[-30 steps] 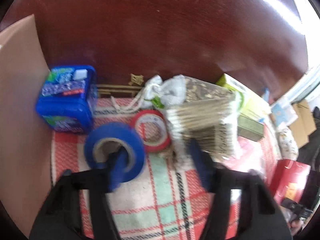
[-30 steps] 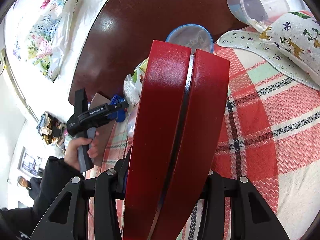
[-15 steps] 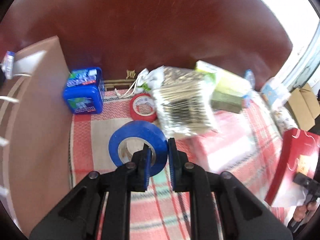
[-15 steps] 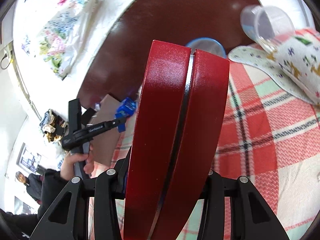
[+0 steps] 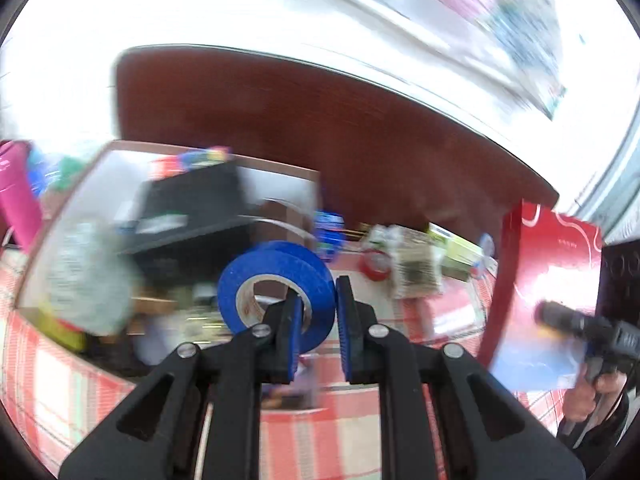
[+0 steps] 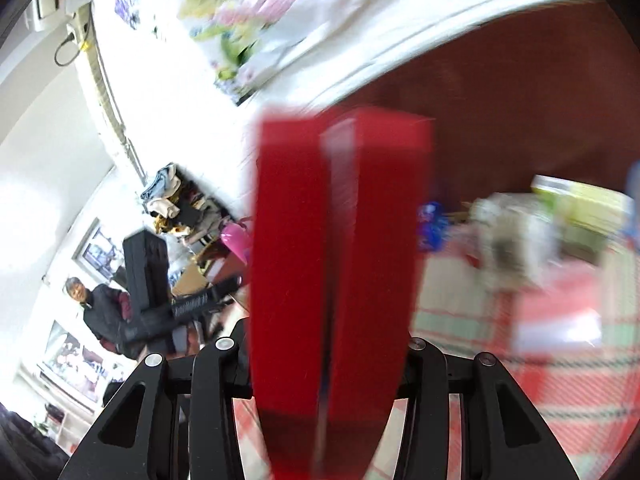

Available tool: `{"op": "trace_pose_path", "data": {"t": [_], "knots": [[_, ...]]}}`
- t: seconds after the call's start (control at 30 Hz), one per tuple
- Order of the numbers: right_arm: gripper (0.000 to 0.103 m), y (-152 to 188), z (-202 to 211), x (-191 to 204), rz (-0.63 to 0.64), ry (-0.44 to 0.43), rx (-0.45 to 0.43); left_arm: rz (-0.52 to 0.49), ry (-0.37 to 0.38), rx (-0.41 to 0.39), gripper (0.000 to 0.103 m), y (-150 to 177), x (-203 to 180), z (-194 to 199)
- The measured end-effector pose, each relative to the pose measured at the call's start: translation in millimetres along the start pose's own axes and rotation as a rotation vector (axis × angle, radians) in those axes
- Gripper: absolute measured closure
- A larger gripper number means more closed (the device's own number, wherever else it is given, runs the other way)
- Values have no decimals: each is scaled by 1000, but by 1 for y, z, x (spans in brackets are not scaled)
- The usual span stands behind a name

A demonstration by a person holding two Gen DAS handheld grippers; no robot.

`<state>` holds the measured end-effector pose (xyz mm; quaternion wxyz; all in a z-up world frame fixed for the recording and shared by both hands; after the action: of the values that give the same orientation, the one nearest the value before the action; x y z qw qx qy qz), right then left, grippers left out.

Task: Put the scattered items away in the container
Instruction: 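Carry the red gift box and blue tape into the cardboard box and release both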

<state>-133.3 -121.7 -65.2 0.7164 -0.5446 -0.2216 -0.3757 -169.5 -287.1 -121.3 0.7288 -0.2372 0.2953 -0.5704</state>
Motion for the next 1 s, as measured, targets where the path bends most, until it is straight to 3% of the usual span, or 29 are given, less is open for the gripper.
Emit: {"op": "trace_pose_path", "data": {"t": [0.13, 0.23, 0.4, 0.53, 0.87, 1.0], "knots": [[59, -19, -72, 26, 47, 49, 67, 20, -29, -4, 88, -15, 46, 7], [60, -18, -115, 23, 25, 100, 119, 43, -46, 3, 88, -25, 69, 2], [61, -32, -146, 34, 51, 106, 102, 36, -37, -10, 88, -50, 89, -4], [61, -53, -171, 29, 44, 131, 121, 50, -10, 46, 88, -66, 105, -28], [61, -80, -230, 31, -16, -8, 161, 96, -3, 114, 86, -74, 131, -63], [61, -76, -263, 19, -54, -38, 219, 116, -31, 142, 81, -75, 137, -75]]}}
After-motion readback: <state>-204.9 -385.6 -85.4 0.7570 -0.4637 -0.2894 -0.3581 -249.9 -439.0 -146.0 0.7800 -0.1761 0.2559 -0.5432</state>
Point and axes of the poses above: each gripper's, at about its wrist camera, not at the fingertips, and z roughly against the way its jaws point, x to its left, y to its underside, the point moved 10 cm from there along -z, roughly the way its jaws point, and after that the axes turned 11 degrees about -y, right-handed, at the moved point
